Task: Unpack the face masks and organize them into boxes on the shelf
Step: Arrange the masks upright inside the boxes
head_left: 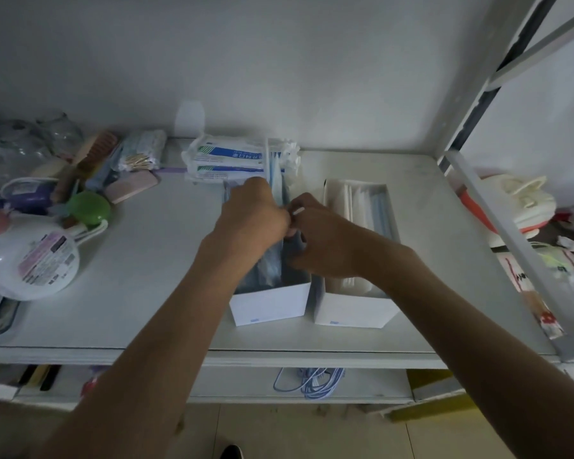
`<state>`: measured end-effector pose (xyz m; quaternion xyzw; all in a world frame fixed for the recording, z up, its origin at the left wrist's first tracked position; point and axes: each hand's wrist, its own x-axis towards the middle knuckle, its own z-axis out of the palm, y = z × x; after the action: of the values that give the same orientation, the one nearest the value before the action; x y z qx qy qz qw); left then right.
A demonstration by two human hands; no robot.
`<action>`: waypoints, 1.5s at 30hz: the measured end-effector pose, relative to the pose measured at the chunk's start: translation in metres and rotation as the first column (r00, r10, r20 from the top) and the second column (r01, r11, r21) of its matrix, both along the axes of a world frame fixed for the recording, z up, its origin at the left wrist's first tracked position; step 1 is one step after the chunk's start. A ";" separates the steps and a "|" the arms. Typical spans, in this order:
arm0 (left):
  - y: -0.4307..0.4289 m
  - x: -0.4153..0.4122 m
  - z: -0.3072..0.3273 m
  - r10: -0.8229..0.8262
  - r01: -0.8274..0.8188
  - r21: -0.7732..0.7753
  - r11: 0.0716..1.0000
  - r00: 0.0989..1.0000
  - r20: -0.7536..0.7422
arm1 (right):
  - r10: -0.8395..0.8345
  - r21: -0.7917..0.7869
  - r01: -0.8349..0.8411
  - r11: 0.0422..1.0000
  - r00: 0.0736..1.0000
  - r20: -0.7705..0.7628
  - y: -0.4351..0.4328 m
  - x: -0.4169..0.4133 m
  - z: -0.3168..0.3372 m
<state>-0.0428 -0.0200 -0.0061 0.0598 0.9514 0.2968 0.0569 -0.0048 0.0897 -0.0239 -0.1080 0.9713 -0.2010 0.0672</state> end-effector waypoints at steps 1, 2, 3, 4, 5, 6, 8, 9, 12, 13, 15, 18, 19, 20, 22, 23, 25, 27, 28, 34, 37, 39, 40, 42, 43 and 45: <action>0.000 0.002 -0.001 0.010 -0.011 0.015 1.000 1.000 0.007 | -0.041 -0.039 0.040 0.998 0.999 -0.032 0.004 -0.001 0.000; 0.000 0.004 -0.003 0.029 -0.029 0.031 0.999 1.000 -0.008 | -0.124 -0.113 0.120 0.986 0.992 -0.031 0.008 -0.003 0.000; 0.002 0.005 -0.006 0.038 -0.037 0.040 0.999 0.999 -0.033 | -0.215 -0.213 0.210 0.954 0.977 0.001 0.012 -0.007 0.000; 0.005 0.008 -0.008 0.034 -0.032 0.052 0.998 0.999 -0.036 | -0.279 -0.324 0.279 0.904 0.959 0.047 0.016 -0.010 0.001; 0.008 0.011 -0.012 0.020 -0.018 0.055 0.998 0.999 -0.028 | -0.322 -0.448 0.337 0.828 0.940 0.112 0.019 -0.013 0.001; 0.012 0.015 -0.016 0.010 -0.011 0.086 0.996 1.000 0.015 | -0.340 -0.570 0.393 0.722 0.918 0.203 0.021 -0.016 0.001; 0.018 0.022 -0.023 -0.016 -0.012 0.181 0.983 0.988 0.153 | -0.317 -0.706 0.461 0.537 0.886 0.337 0.022 -0.020 0.003; 0.020 0.026 -0.025 -0.033 -0.004 0.184 0.983 0.980 0.194 | -0.330 -0.716 0.456 0.529 0.887 0.322 0.022 -0.023 0.001; 0.014 0.033 -0.030 -0.238 0.240 -0.018 0.970 0.967 0.095 | -0.413 -0.567 0.418 0.710 0.899 0.146 0.022 -0.033 -0.003; 0.007 0.036 -0.028 -0.325 0.327 -0.047 0.944 0.945 0.045 | -0.409 -0.474 0.379 0.795 0.912 0.043 0.019 -0.035 -0.001; -0.004 0.039 -0.027 -0.327 0.338 0.053 0.940 0.933 -0.146 | -0.338 -0.330 0.286 0.900 0.935 -0.110 0.014 -0.037 -0.001; -0.026 0.042 -0.033 -0.137 0.161 0.038 0.986 0.921 -0.365 | -0.231 -0.219 0.204 0.954 0.967 -0.110 0.010 -0.041 0.003; -0.031 0.040 -0.038 -0.002 0.015 0.034 0.999 0.937 -0.349 | -0.221 -0.204 0.201 0.958 0.972 -0.082 0.010 -0.042 0.004; -0.033 0.040 -0.044 0.110 -0.109 0.018 0.994 0.958 -0.264 | -0.220 -0.195 0.205 0.959 0.974 -0.060 0.009 -0.043 0.006; -0.038 0.040 -0.053 0.196 -0.194 0.059 0.979 0.980 -0.029 | -0.254 -0.195 0.239 0.951 0.966 -0.055 0.003 -0.043 0.011; -0.038 0.040 -0.056 0.209 -0.217 0.152 0.964 0.976 0.064 | -0.272 -0.203 0.252 0.946 0.959 -0.077 0.000 -0.042 0.013; -0.037 0.040 -0.062 0.223 -0.260 0.275 0.926 0.962 0.158 | -0.293 -0.201 0.251 0.947 0.932 -0.214 -0.007 -0.037 0.017; -0.035 0.044 -0.065 0.232 -0.259 0.265 0.929 0.964 0.131 | -0.217 -0.045 0.219 0.975 0.880 -0.423 -0.018 -0.033 0.019; -0.034 0.047 -0.064 0.238 -0.253 0.240 0.937 0.967 0.090 | -0.163 0.048 0.213 0.976 0.857 -0.488 -0.026 -0.030 0.019; -0.028 0.054 -0.064 0.267 -0.244 0.235 0.941 0.961 -0.072 | -0.304 0.095 0.317 0.943 0.943 -0.136 -0.030 -0.040 -0.008; -0.026 0.055 -0.065 0.243 -0.202 0.237 0.950 0.957 -0.160 | -0.252 0.252 0.280 0.926 0.958 -0.138 -0.028 -0.044 -0.015; -0.026 0.054 -0.066 0.225 -0.175 0.241 0.955 0.954 -0.198 | -0.245 0.289 0.277 0.916 0.959 -0.144 -0.030 -0.043 -0.010; -0.026 0.054 -0.067 0.219 -0.171 0.231 0.958 0.955 -0.201 | -0.261 0.256 0.292 0.921 0.954 -0.147 -0.030 -0.042 -0.006; -0.026 0.054 -0.066 0.199 -0.157 0.203 0.967 0.957 -0.211 | -0.323 0.174 0.359 0.917 0.924 -0.202 -0.031 -0.040 0.003; -0.026 0.053 -0.066 0.191 -0.149 0.197 0.969 0.958 -0.215 | -0.342 0.152 0.385 0.910 0.907 -0.246 -0.032 -0.039 0.006; -0.026 0.053 -0.065 0.178 -0.132 0.211 0.968 0.961 -0.213 | -0.341 0.163 0.395 0.904 0.897 -0.283 -0.038 -0.037 0.006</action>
<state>0.0100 -0.0461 -0.0709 0.0241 0.9196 0.3832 -0.0834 -0.0418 0.0512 -0.0177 0.0624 0.9907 -0.0884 -0.0827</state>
